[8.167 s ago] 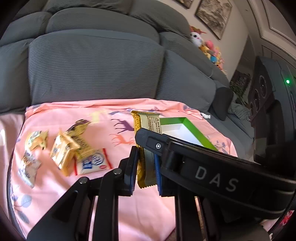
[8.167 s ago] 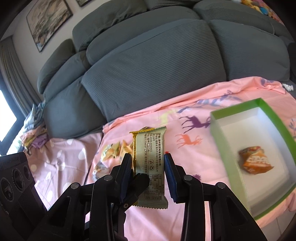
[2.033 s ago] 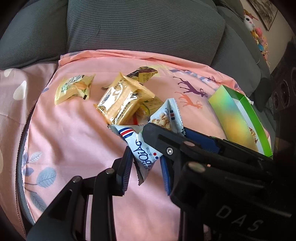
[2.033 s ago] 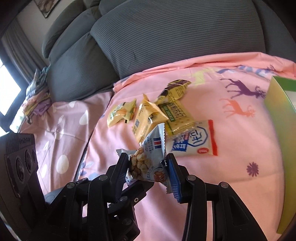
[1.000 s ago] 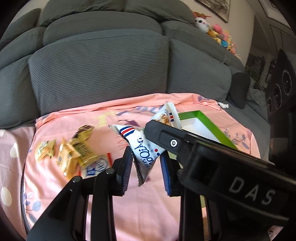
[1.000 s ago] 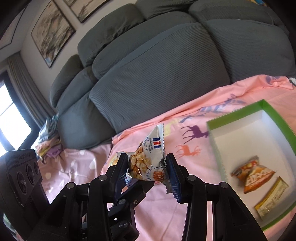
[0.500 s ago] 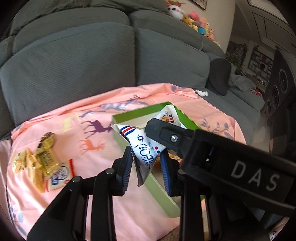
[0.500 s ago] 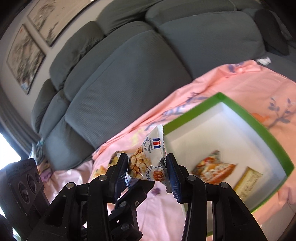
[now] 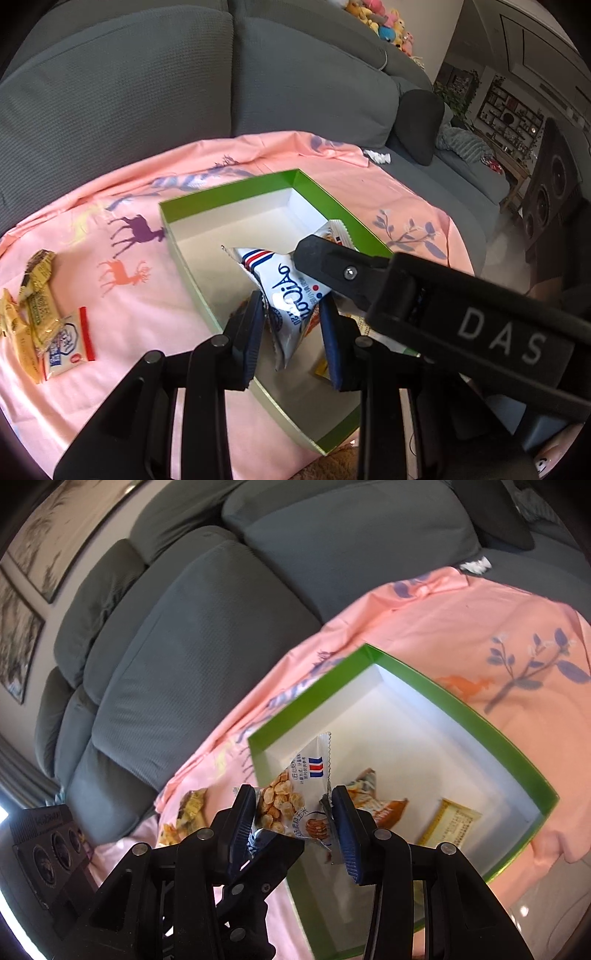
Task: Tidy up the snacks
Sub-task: 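Lower the peanut bag into the green-rimmed box and open the right gripper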
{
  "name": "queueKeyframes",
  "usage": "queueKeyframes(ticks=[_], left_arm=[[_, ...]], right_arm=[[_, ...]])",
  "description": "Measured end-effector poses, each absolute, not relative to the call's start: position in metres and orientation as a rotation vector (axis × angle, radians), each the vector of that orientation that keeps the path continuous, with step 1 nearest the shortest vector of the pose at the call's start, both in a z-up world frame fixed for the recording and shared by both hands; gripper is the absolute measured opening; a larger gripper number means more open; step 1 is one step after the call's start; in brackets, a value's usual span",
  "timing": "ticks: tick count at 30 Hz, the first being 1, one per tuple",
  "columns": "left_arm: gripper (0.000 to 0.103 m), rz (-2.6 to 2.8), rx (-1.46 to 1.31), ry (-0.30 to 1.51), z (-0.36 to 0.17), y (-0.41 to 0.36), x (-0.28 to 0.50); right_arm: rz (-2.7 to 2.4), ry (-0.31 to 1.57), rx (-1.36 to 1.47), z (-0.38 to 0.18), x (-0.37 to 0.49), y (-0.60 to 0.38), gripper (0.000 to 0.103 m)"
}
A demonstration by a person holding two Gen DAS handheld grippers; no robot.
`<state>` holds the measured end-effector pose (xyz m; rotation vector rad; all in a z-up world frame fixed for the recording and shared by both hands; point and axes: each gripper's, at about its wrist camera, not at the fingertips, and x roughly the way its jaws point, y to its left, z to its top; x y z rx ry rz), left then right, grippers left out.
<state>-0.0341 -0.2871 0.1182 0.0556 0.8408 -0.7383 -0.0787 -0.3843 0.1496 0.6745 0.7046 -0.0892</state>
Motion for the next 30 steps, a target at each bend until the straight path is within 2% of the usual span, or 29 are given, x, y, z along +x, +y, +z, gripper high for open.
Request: queueKeyframes(ticks=[18, 23, 28, 30], left_arm=[[0.028, -0.82, 0.038, 0.992, 0.085, -0.312, -0.027], [0.033, -0.822, 0.022, 0.997, 0.085, -0.307, -0.026], [0.058, -0.811, 0.004, 0.961, 0.094, -0.292, -0.027], [0.065, -0.802, -0.013, 0.944, 0.1, -0.282, -0.027]], right_arm=[[-0.235, 0.828, 0.726, 0.121, -0.077, -0.415, 0.045], [-0.252, 0.826, 0.727, 0.121, -0.078, -0.416, 0.047], [-0.25, 0.779, 0.711, 0.129, -0.081, -0.413, 0.064], [-0.251, 0.745, 0.707, 0.134, -0.084, -0.411, 0.072]])
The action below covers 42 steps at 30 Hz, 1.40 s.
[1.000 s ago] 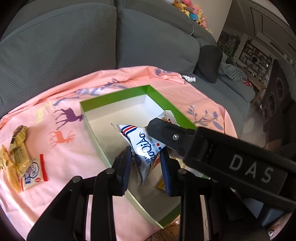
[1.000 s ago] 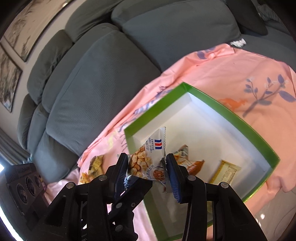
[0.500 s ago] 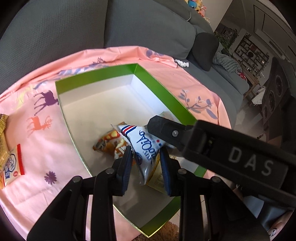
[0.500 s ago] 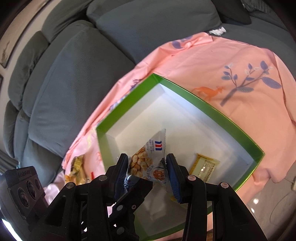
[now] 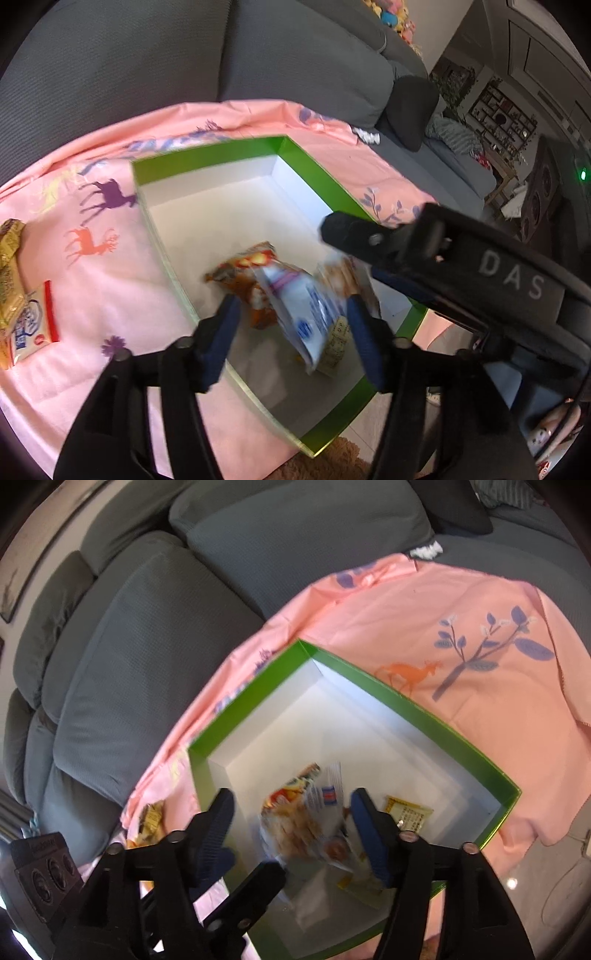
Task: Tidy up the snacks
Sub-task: 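Lower the peanut bag into the green-rimmed box and open the right gripper, then move the right gripper back to the snacks and grasp the white-blue biscuit bag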
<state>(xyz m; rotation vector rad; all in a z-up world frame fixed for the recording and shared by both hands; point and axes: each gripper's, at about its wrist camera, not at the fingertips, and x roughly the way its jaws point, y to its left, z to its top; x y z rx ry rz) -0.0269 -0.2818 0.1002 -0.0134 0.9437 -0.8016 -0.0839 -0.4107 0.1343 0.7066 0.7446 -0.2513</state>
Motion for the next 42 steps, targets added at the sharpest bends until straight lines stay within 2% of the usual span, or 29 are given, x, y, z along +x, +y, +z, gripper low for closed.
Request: queueKeyframes(ticks=[2, 4, 11, 14, 17, 24, 28, 33, 39, 42], left_arm=[[0.074, -0.789, -0.041, 0.927, 0.107, -0.268, -0.026], [0.083, -0.781, -0.064, 0.919, 0.112, -0.255, -0.024], [0.086, -0.676, -0.087, 0.869, 0.129, -0.199, -0.026], [0.086, -0.58, -0.089, 0.86, 0.131, -0.169, -0.026], [0.086, -0.524, -0.102, 0.859, 0.13, -0.137, -0.027], [0.086, -0.306, -0.125, 0.889, 0.107, -0.045, -0.028], [0.086, -0.247, -0.246, 0.952, 0.078, 0.002, -0.021], [0.086, -0.263, -0.319, 0.994, 0.049, 0.013, -0.003], [0.086, -0.307, -0.298, 1.072, 0.035, -0.01, 0.028], [0.084, -0.298, -0.266, 1.085, 0.033, -0.021, 0.049]], right_arm=[[-0.256, 0.712, 0.692, 0.14, -0.086, -0.407, 0.077], [-0.257, 0.696, 0.681, 0.145, -0.087, -0.403, 0.078], [-0.24, 0.662, 0.641, 0.159, -0.085, -0.385, 0.079], [-0.203, 0.65, 0.624, 0.164, -0.081, -0.372, 0.086], [-0.156, 0.647, 0.598, 0.168, -0.075, -0.355, 0.087], [-0.073, 0.69, 0.507, 0.163, -0.045, -0.304, 0.087], [0.025, 0.769, 0.464, 0.146, -0.018, -0.268, 0.087], [0.096, 0.896, 0.429, 0.115, 0.013, -0.226, 0.087], [0.198, 1.063, 0.392, 0.089, 0.045, -0.192, 0.087], [0.251, 1.114, 0.386, 0.087, 0.064, -0.185, 0.08]])
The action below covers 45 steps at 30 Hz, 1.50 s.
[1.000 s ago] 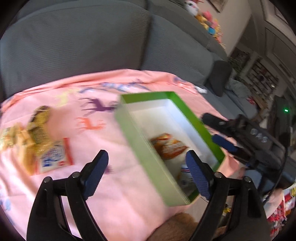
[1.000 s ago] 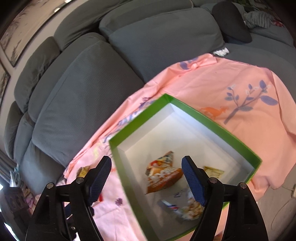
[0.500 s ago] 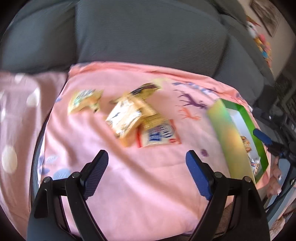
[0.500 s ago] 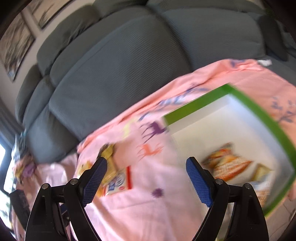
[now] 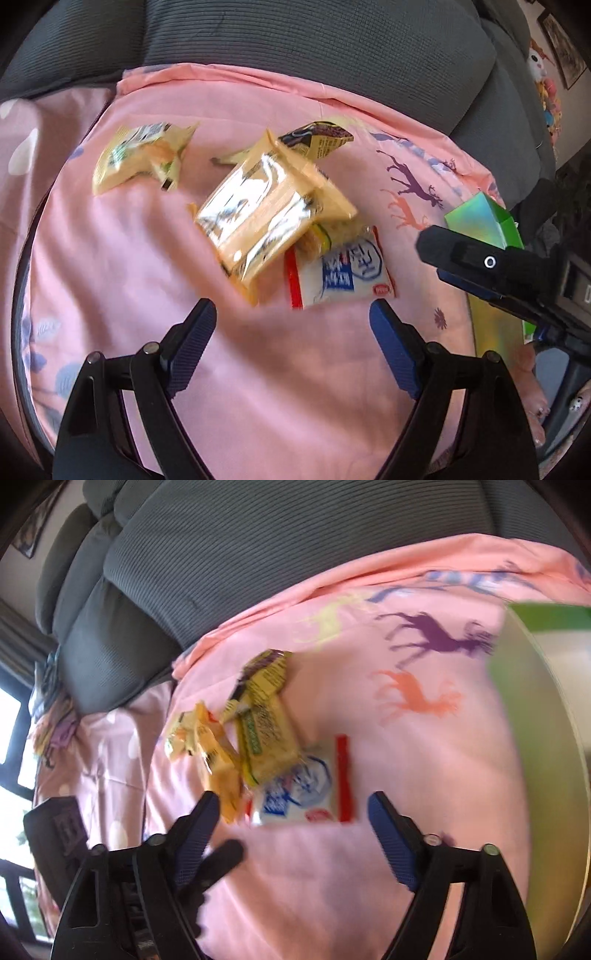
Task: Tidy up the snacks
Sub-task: 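Move the right gripper back to the snacks and grasp the white-blue biscuit bag, then lift the white-blue biscuit bag with the right gripper and carry it toward the box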
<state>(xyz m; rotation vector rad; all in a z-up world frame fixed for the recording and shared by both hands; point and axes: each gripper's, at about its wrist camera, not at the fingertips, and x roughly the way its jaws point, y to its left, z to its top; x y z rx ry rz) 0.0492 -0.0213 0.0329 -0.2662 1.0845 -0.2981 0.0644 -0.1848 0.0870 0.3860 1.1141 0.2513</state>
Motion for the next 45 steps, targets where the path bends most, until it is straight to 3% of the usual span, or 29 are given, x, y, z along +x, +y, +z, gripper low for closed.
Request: queueKeyframes(ticks=[5, 11, 13, 15, 16, 19, 32, 45], left_arm=[[0.084, -0.304, -0.27, 1.139, 0.014, -0.032, 0.069], [0.081, -0.298, -0.246, 1.069, 0.009, -0.037, 0.078], [0.062, -0.281, -0.218, 1.052, 0.009, -0.041, 0.079], [0.054, -0.287, -0.211, 1.042, 0.011, -0.043, 0.077], [0.042, -0.299, -0.217, 1.043, 0.012, -0.045, 0.076], [0.033, -0.338, -0.216, 1.054, 0.014, -0.051, 0.072], [0.03, -0.365, -0.199, 1.001, 0.031, -0.057, 0.038], [0.032, -0.415, -0.156, 0.823, 0.083, -0.061, -0.013]], right_arm=[[0.282, 1.172, 0.348, 0.061, 0.083, -0.174, 0.078], [0.245, 1.206, 0.351, 0.041, 0.094, -0.173, 0.076], [0.251, 1.204, 0.36, 0.04, 0.093, -0.172, 0.071], [0.242, 1.189, 0.366, 0.04, 0.09, -0.172, 0.069], [0.252, 1.189, 0.372, 0.04, 0.089, -0.172, 0.069], [0.281, 1.195, 0.405, 0.038, 0.086, -0.171, 0.069], [0.272, 1.15, 0.398, 0.055, 0.055, -0.164, 0.069], [0.261, 0.985, 0.371, 0.102, 0.007, -0.162, 0.069]])
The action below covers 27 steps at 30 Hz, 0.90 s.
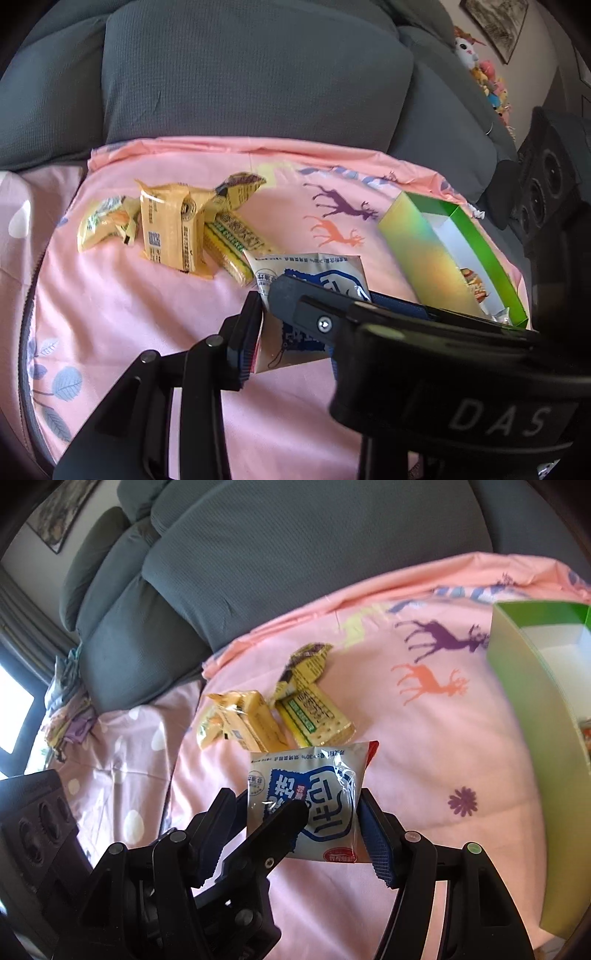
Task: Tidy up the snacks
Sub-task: 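Lift the white-blue biscuit bag with the right gripper and carry it toward the box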
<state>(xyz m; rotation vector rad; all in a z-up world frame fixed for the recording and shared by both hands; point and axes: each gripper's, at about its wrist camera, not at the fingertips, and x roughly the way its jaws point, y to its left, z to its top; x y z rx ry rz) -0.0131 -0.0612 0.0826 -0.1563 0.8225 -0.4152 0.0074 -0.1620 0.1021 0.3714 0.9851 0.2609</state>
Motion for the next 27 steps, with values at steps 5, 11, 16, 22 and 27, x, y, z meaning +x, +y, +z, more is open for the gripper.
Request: queueKeyframes(ticks=[5, 11, 16, 22, 27], left_arm=[[0.032, -0.417, -0.183, 0.752, 0.095, -0.058, -0.024], [0.032, -0.429, -0.185, 0.723, 0.101, -0.06, -0.026], [0.032, -0.433, -0.178, 0.706, 0.104, -0.06, -0.029], [0.032, -0.443, -0.178, 0.685, 0.108, -0.06, -0.033], [0.032, -0.45, -0.174, 0.655, 0.114, -0.062, -0.038]], right_arm=[[0.261, 0.922, 0.367, 0.119, -0.002, -0.159, 0.069], [0.249, 0.883, 0.337, 0.128, -0.01, -0.159, 0.069], [0.236, 0.867, 0.325, 0.132, -0.013, -0.158, 0.069], [0.217, 0.841, 0.299, 0.138, -0.018, -0.155, 0.069], [0.212, 0.817, 0.285, 0.144, -0.023, -0.156, 0.069]])
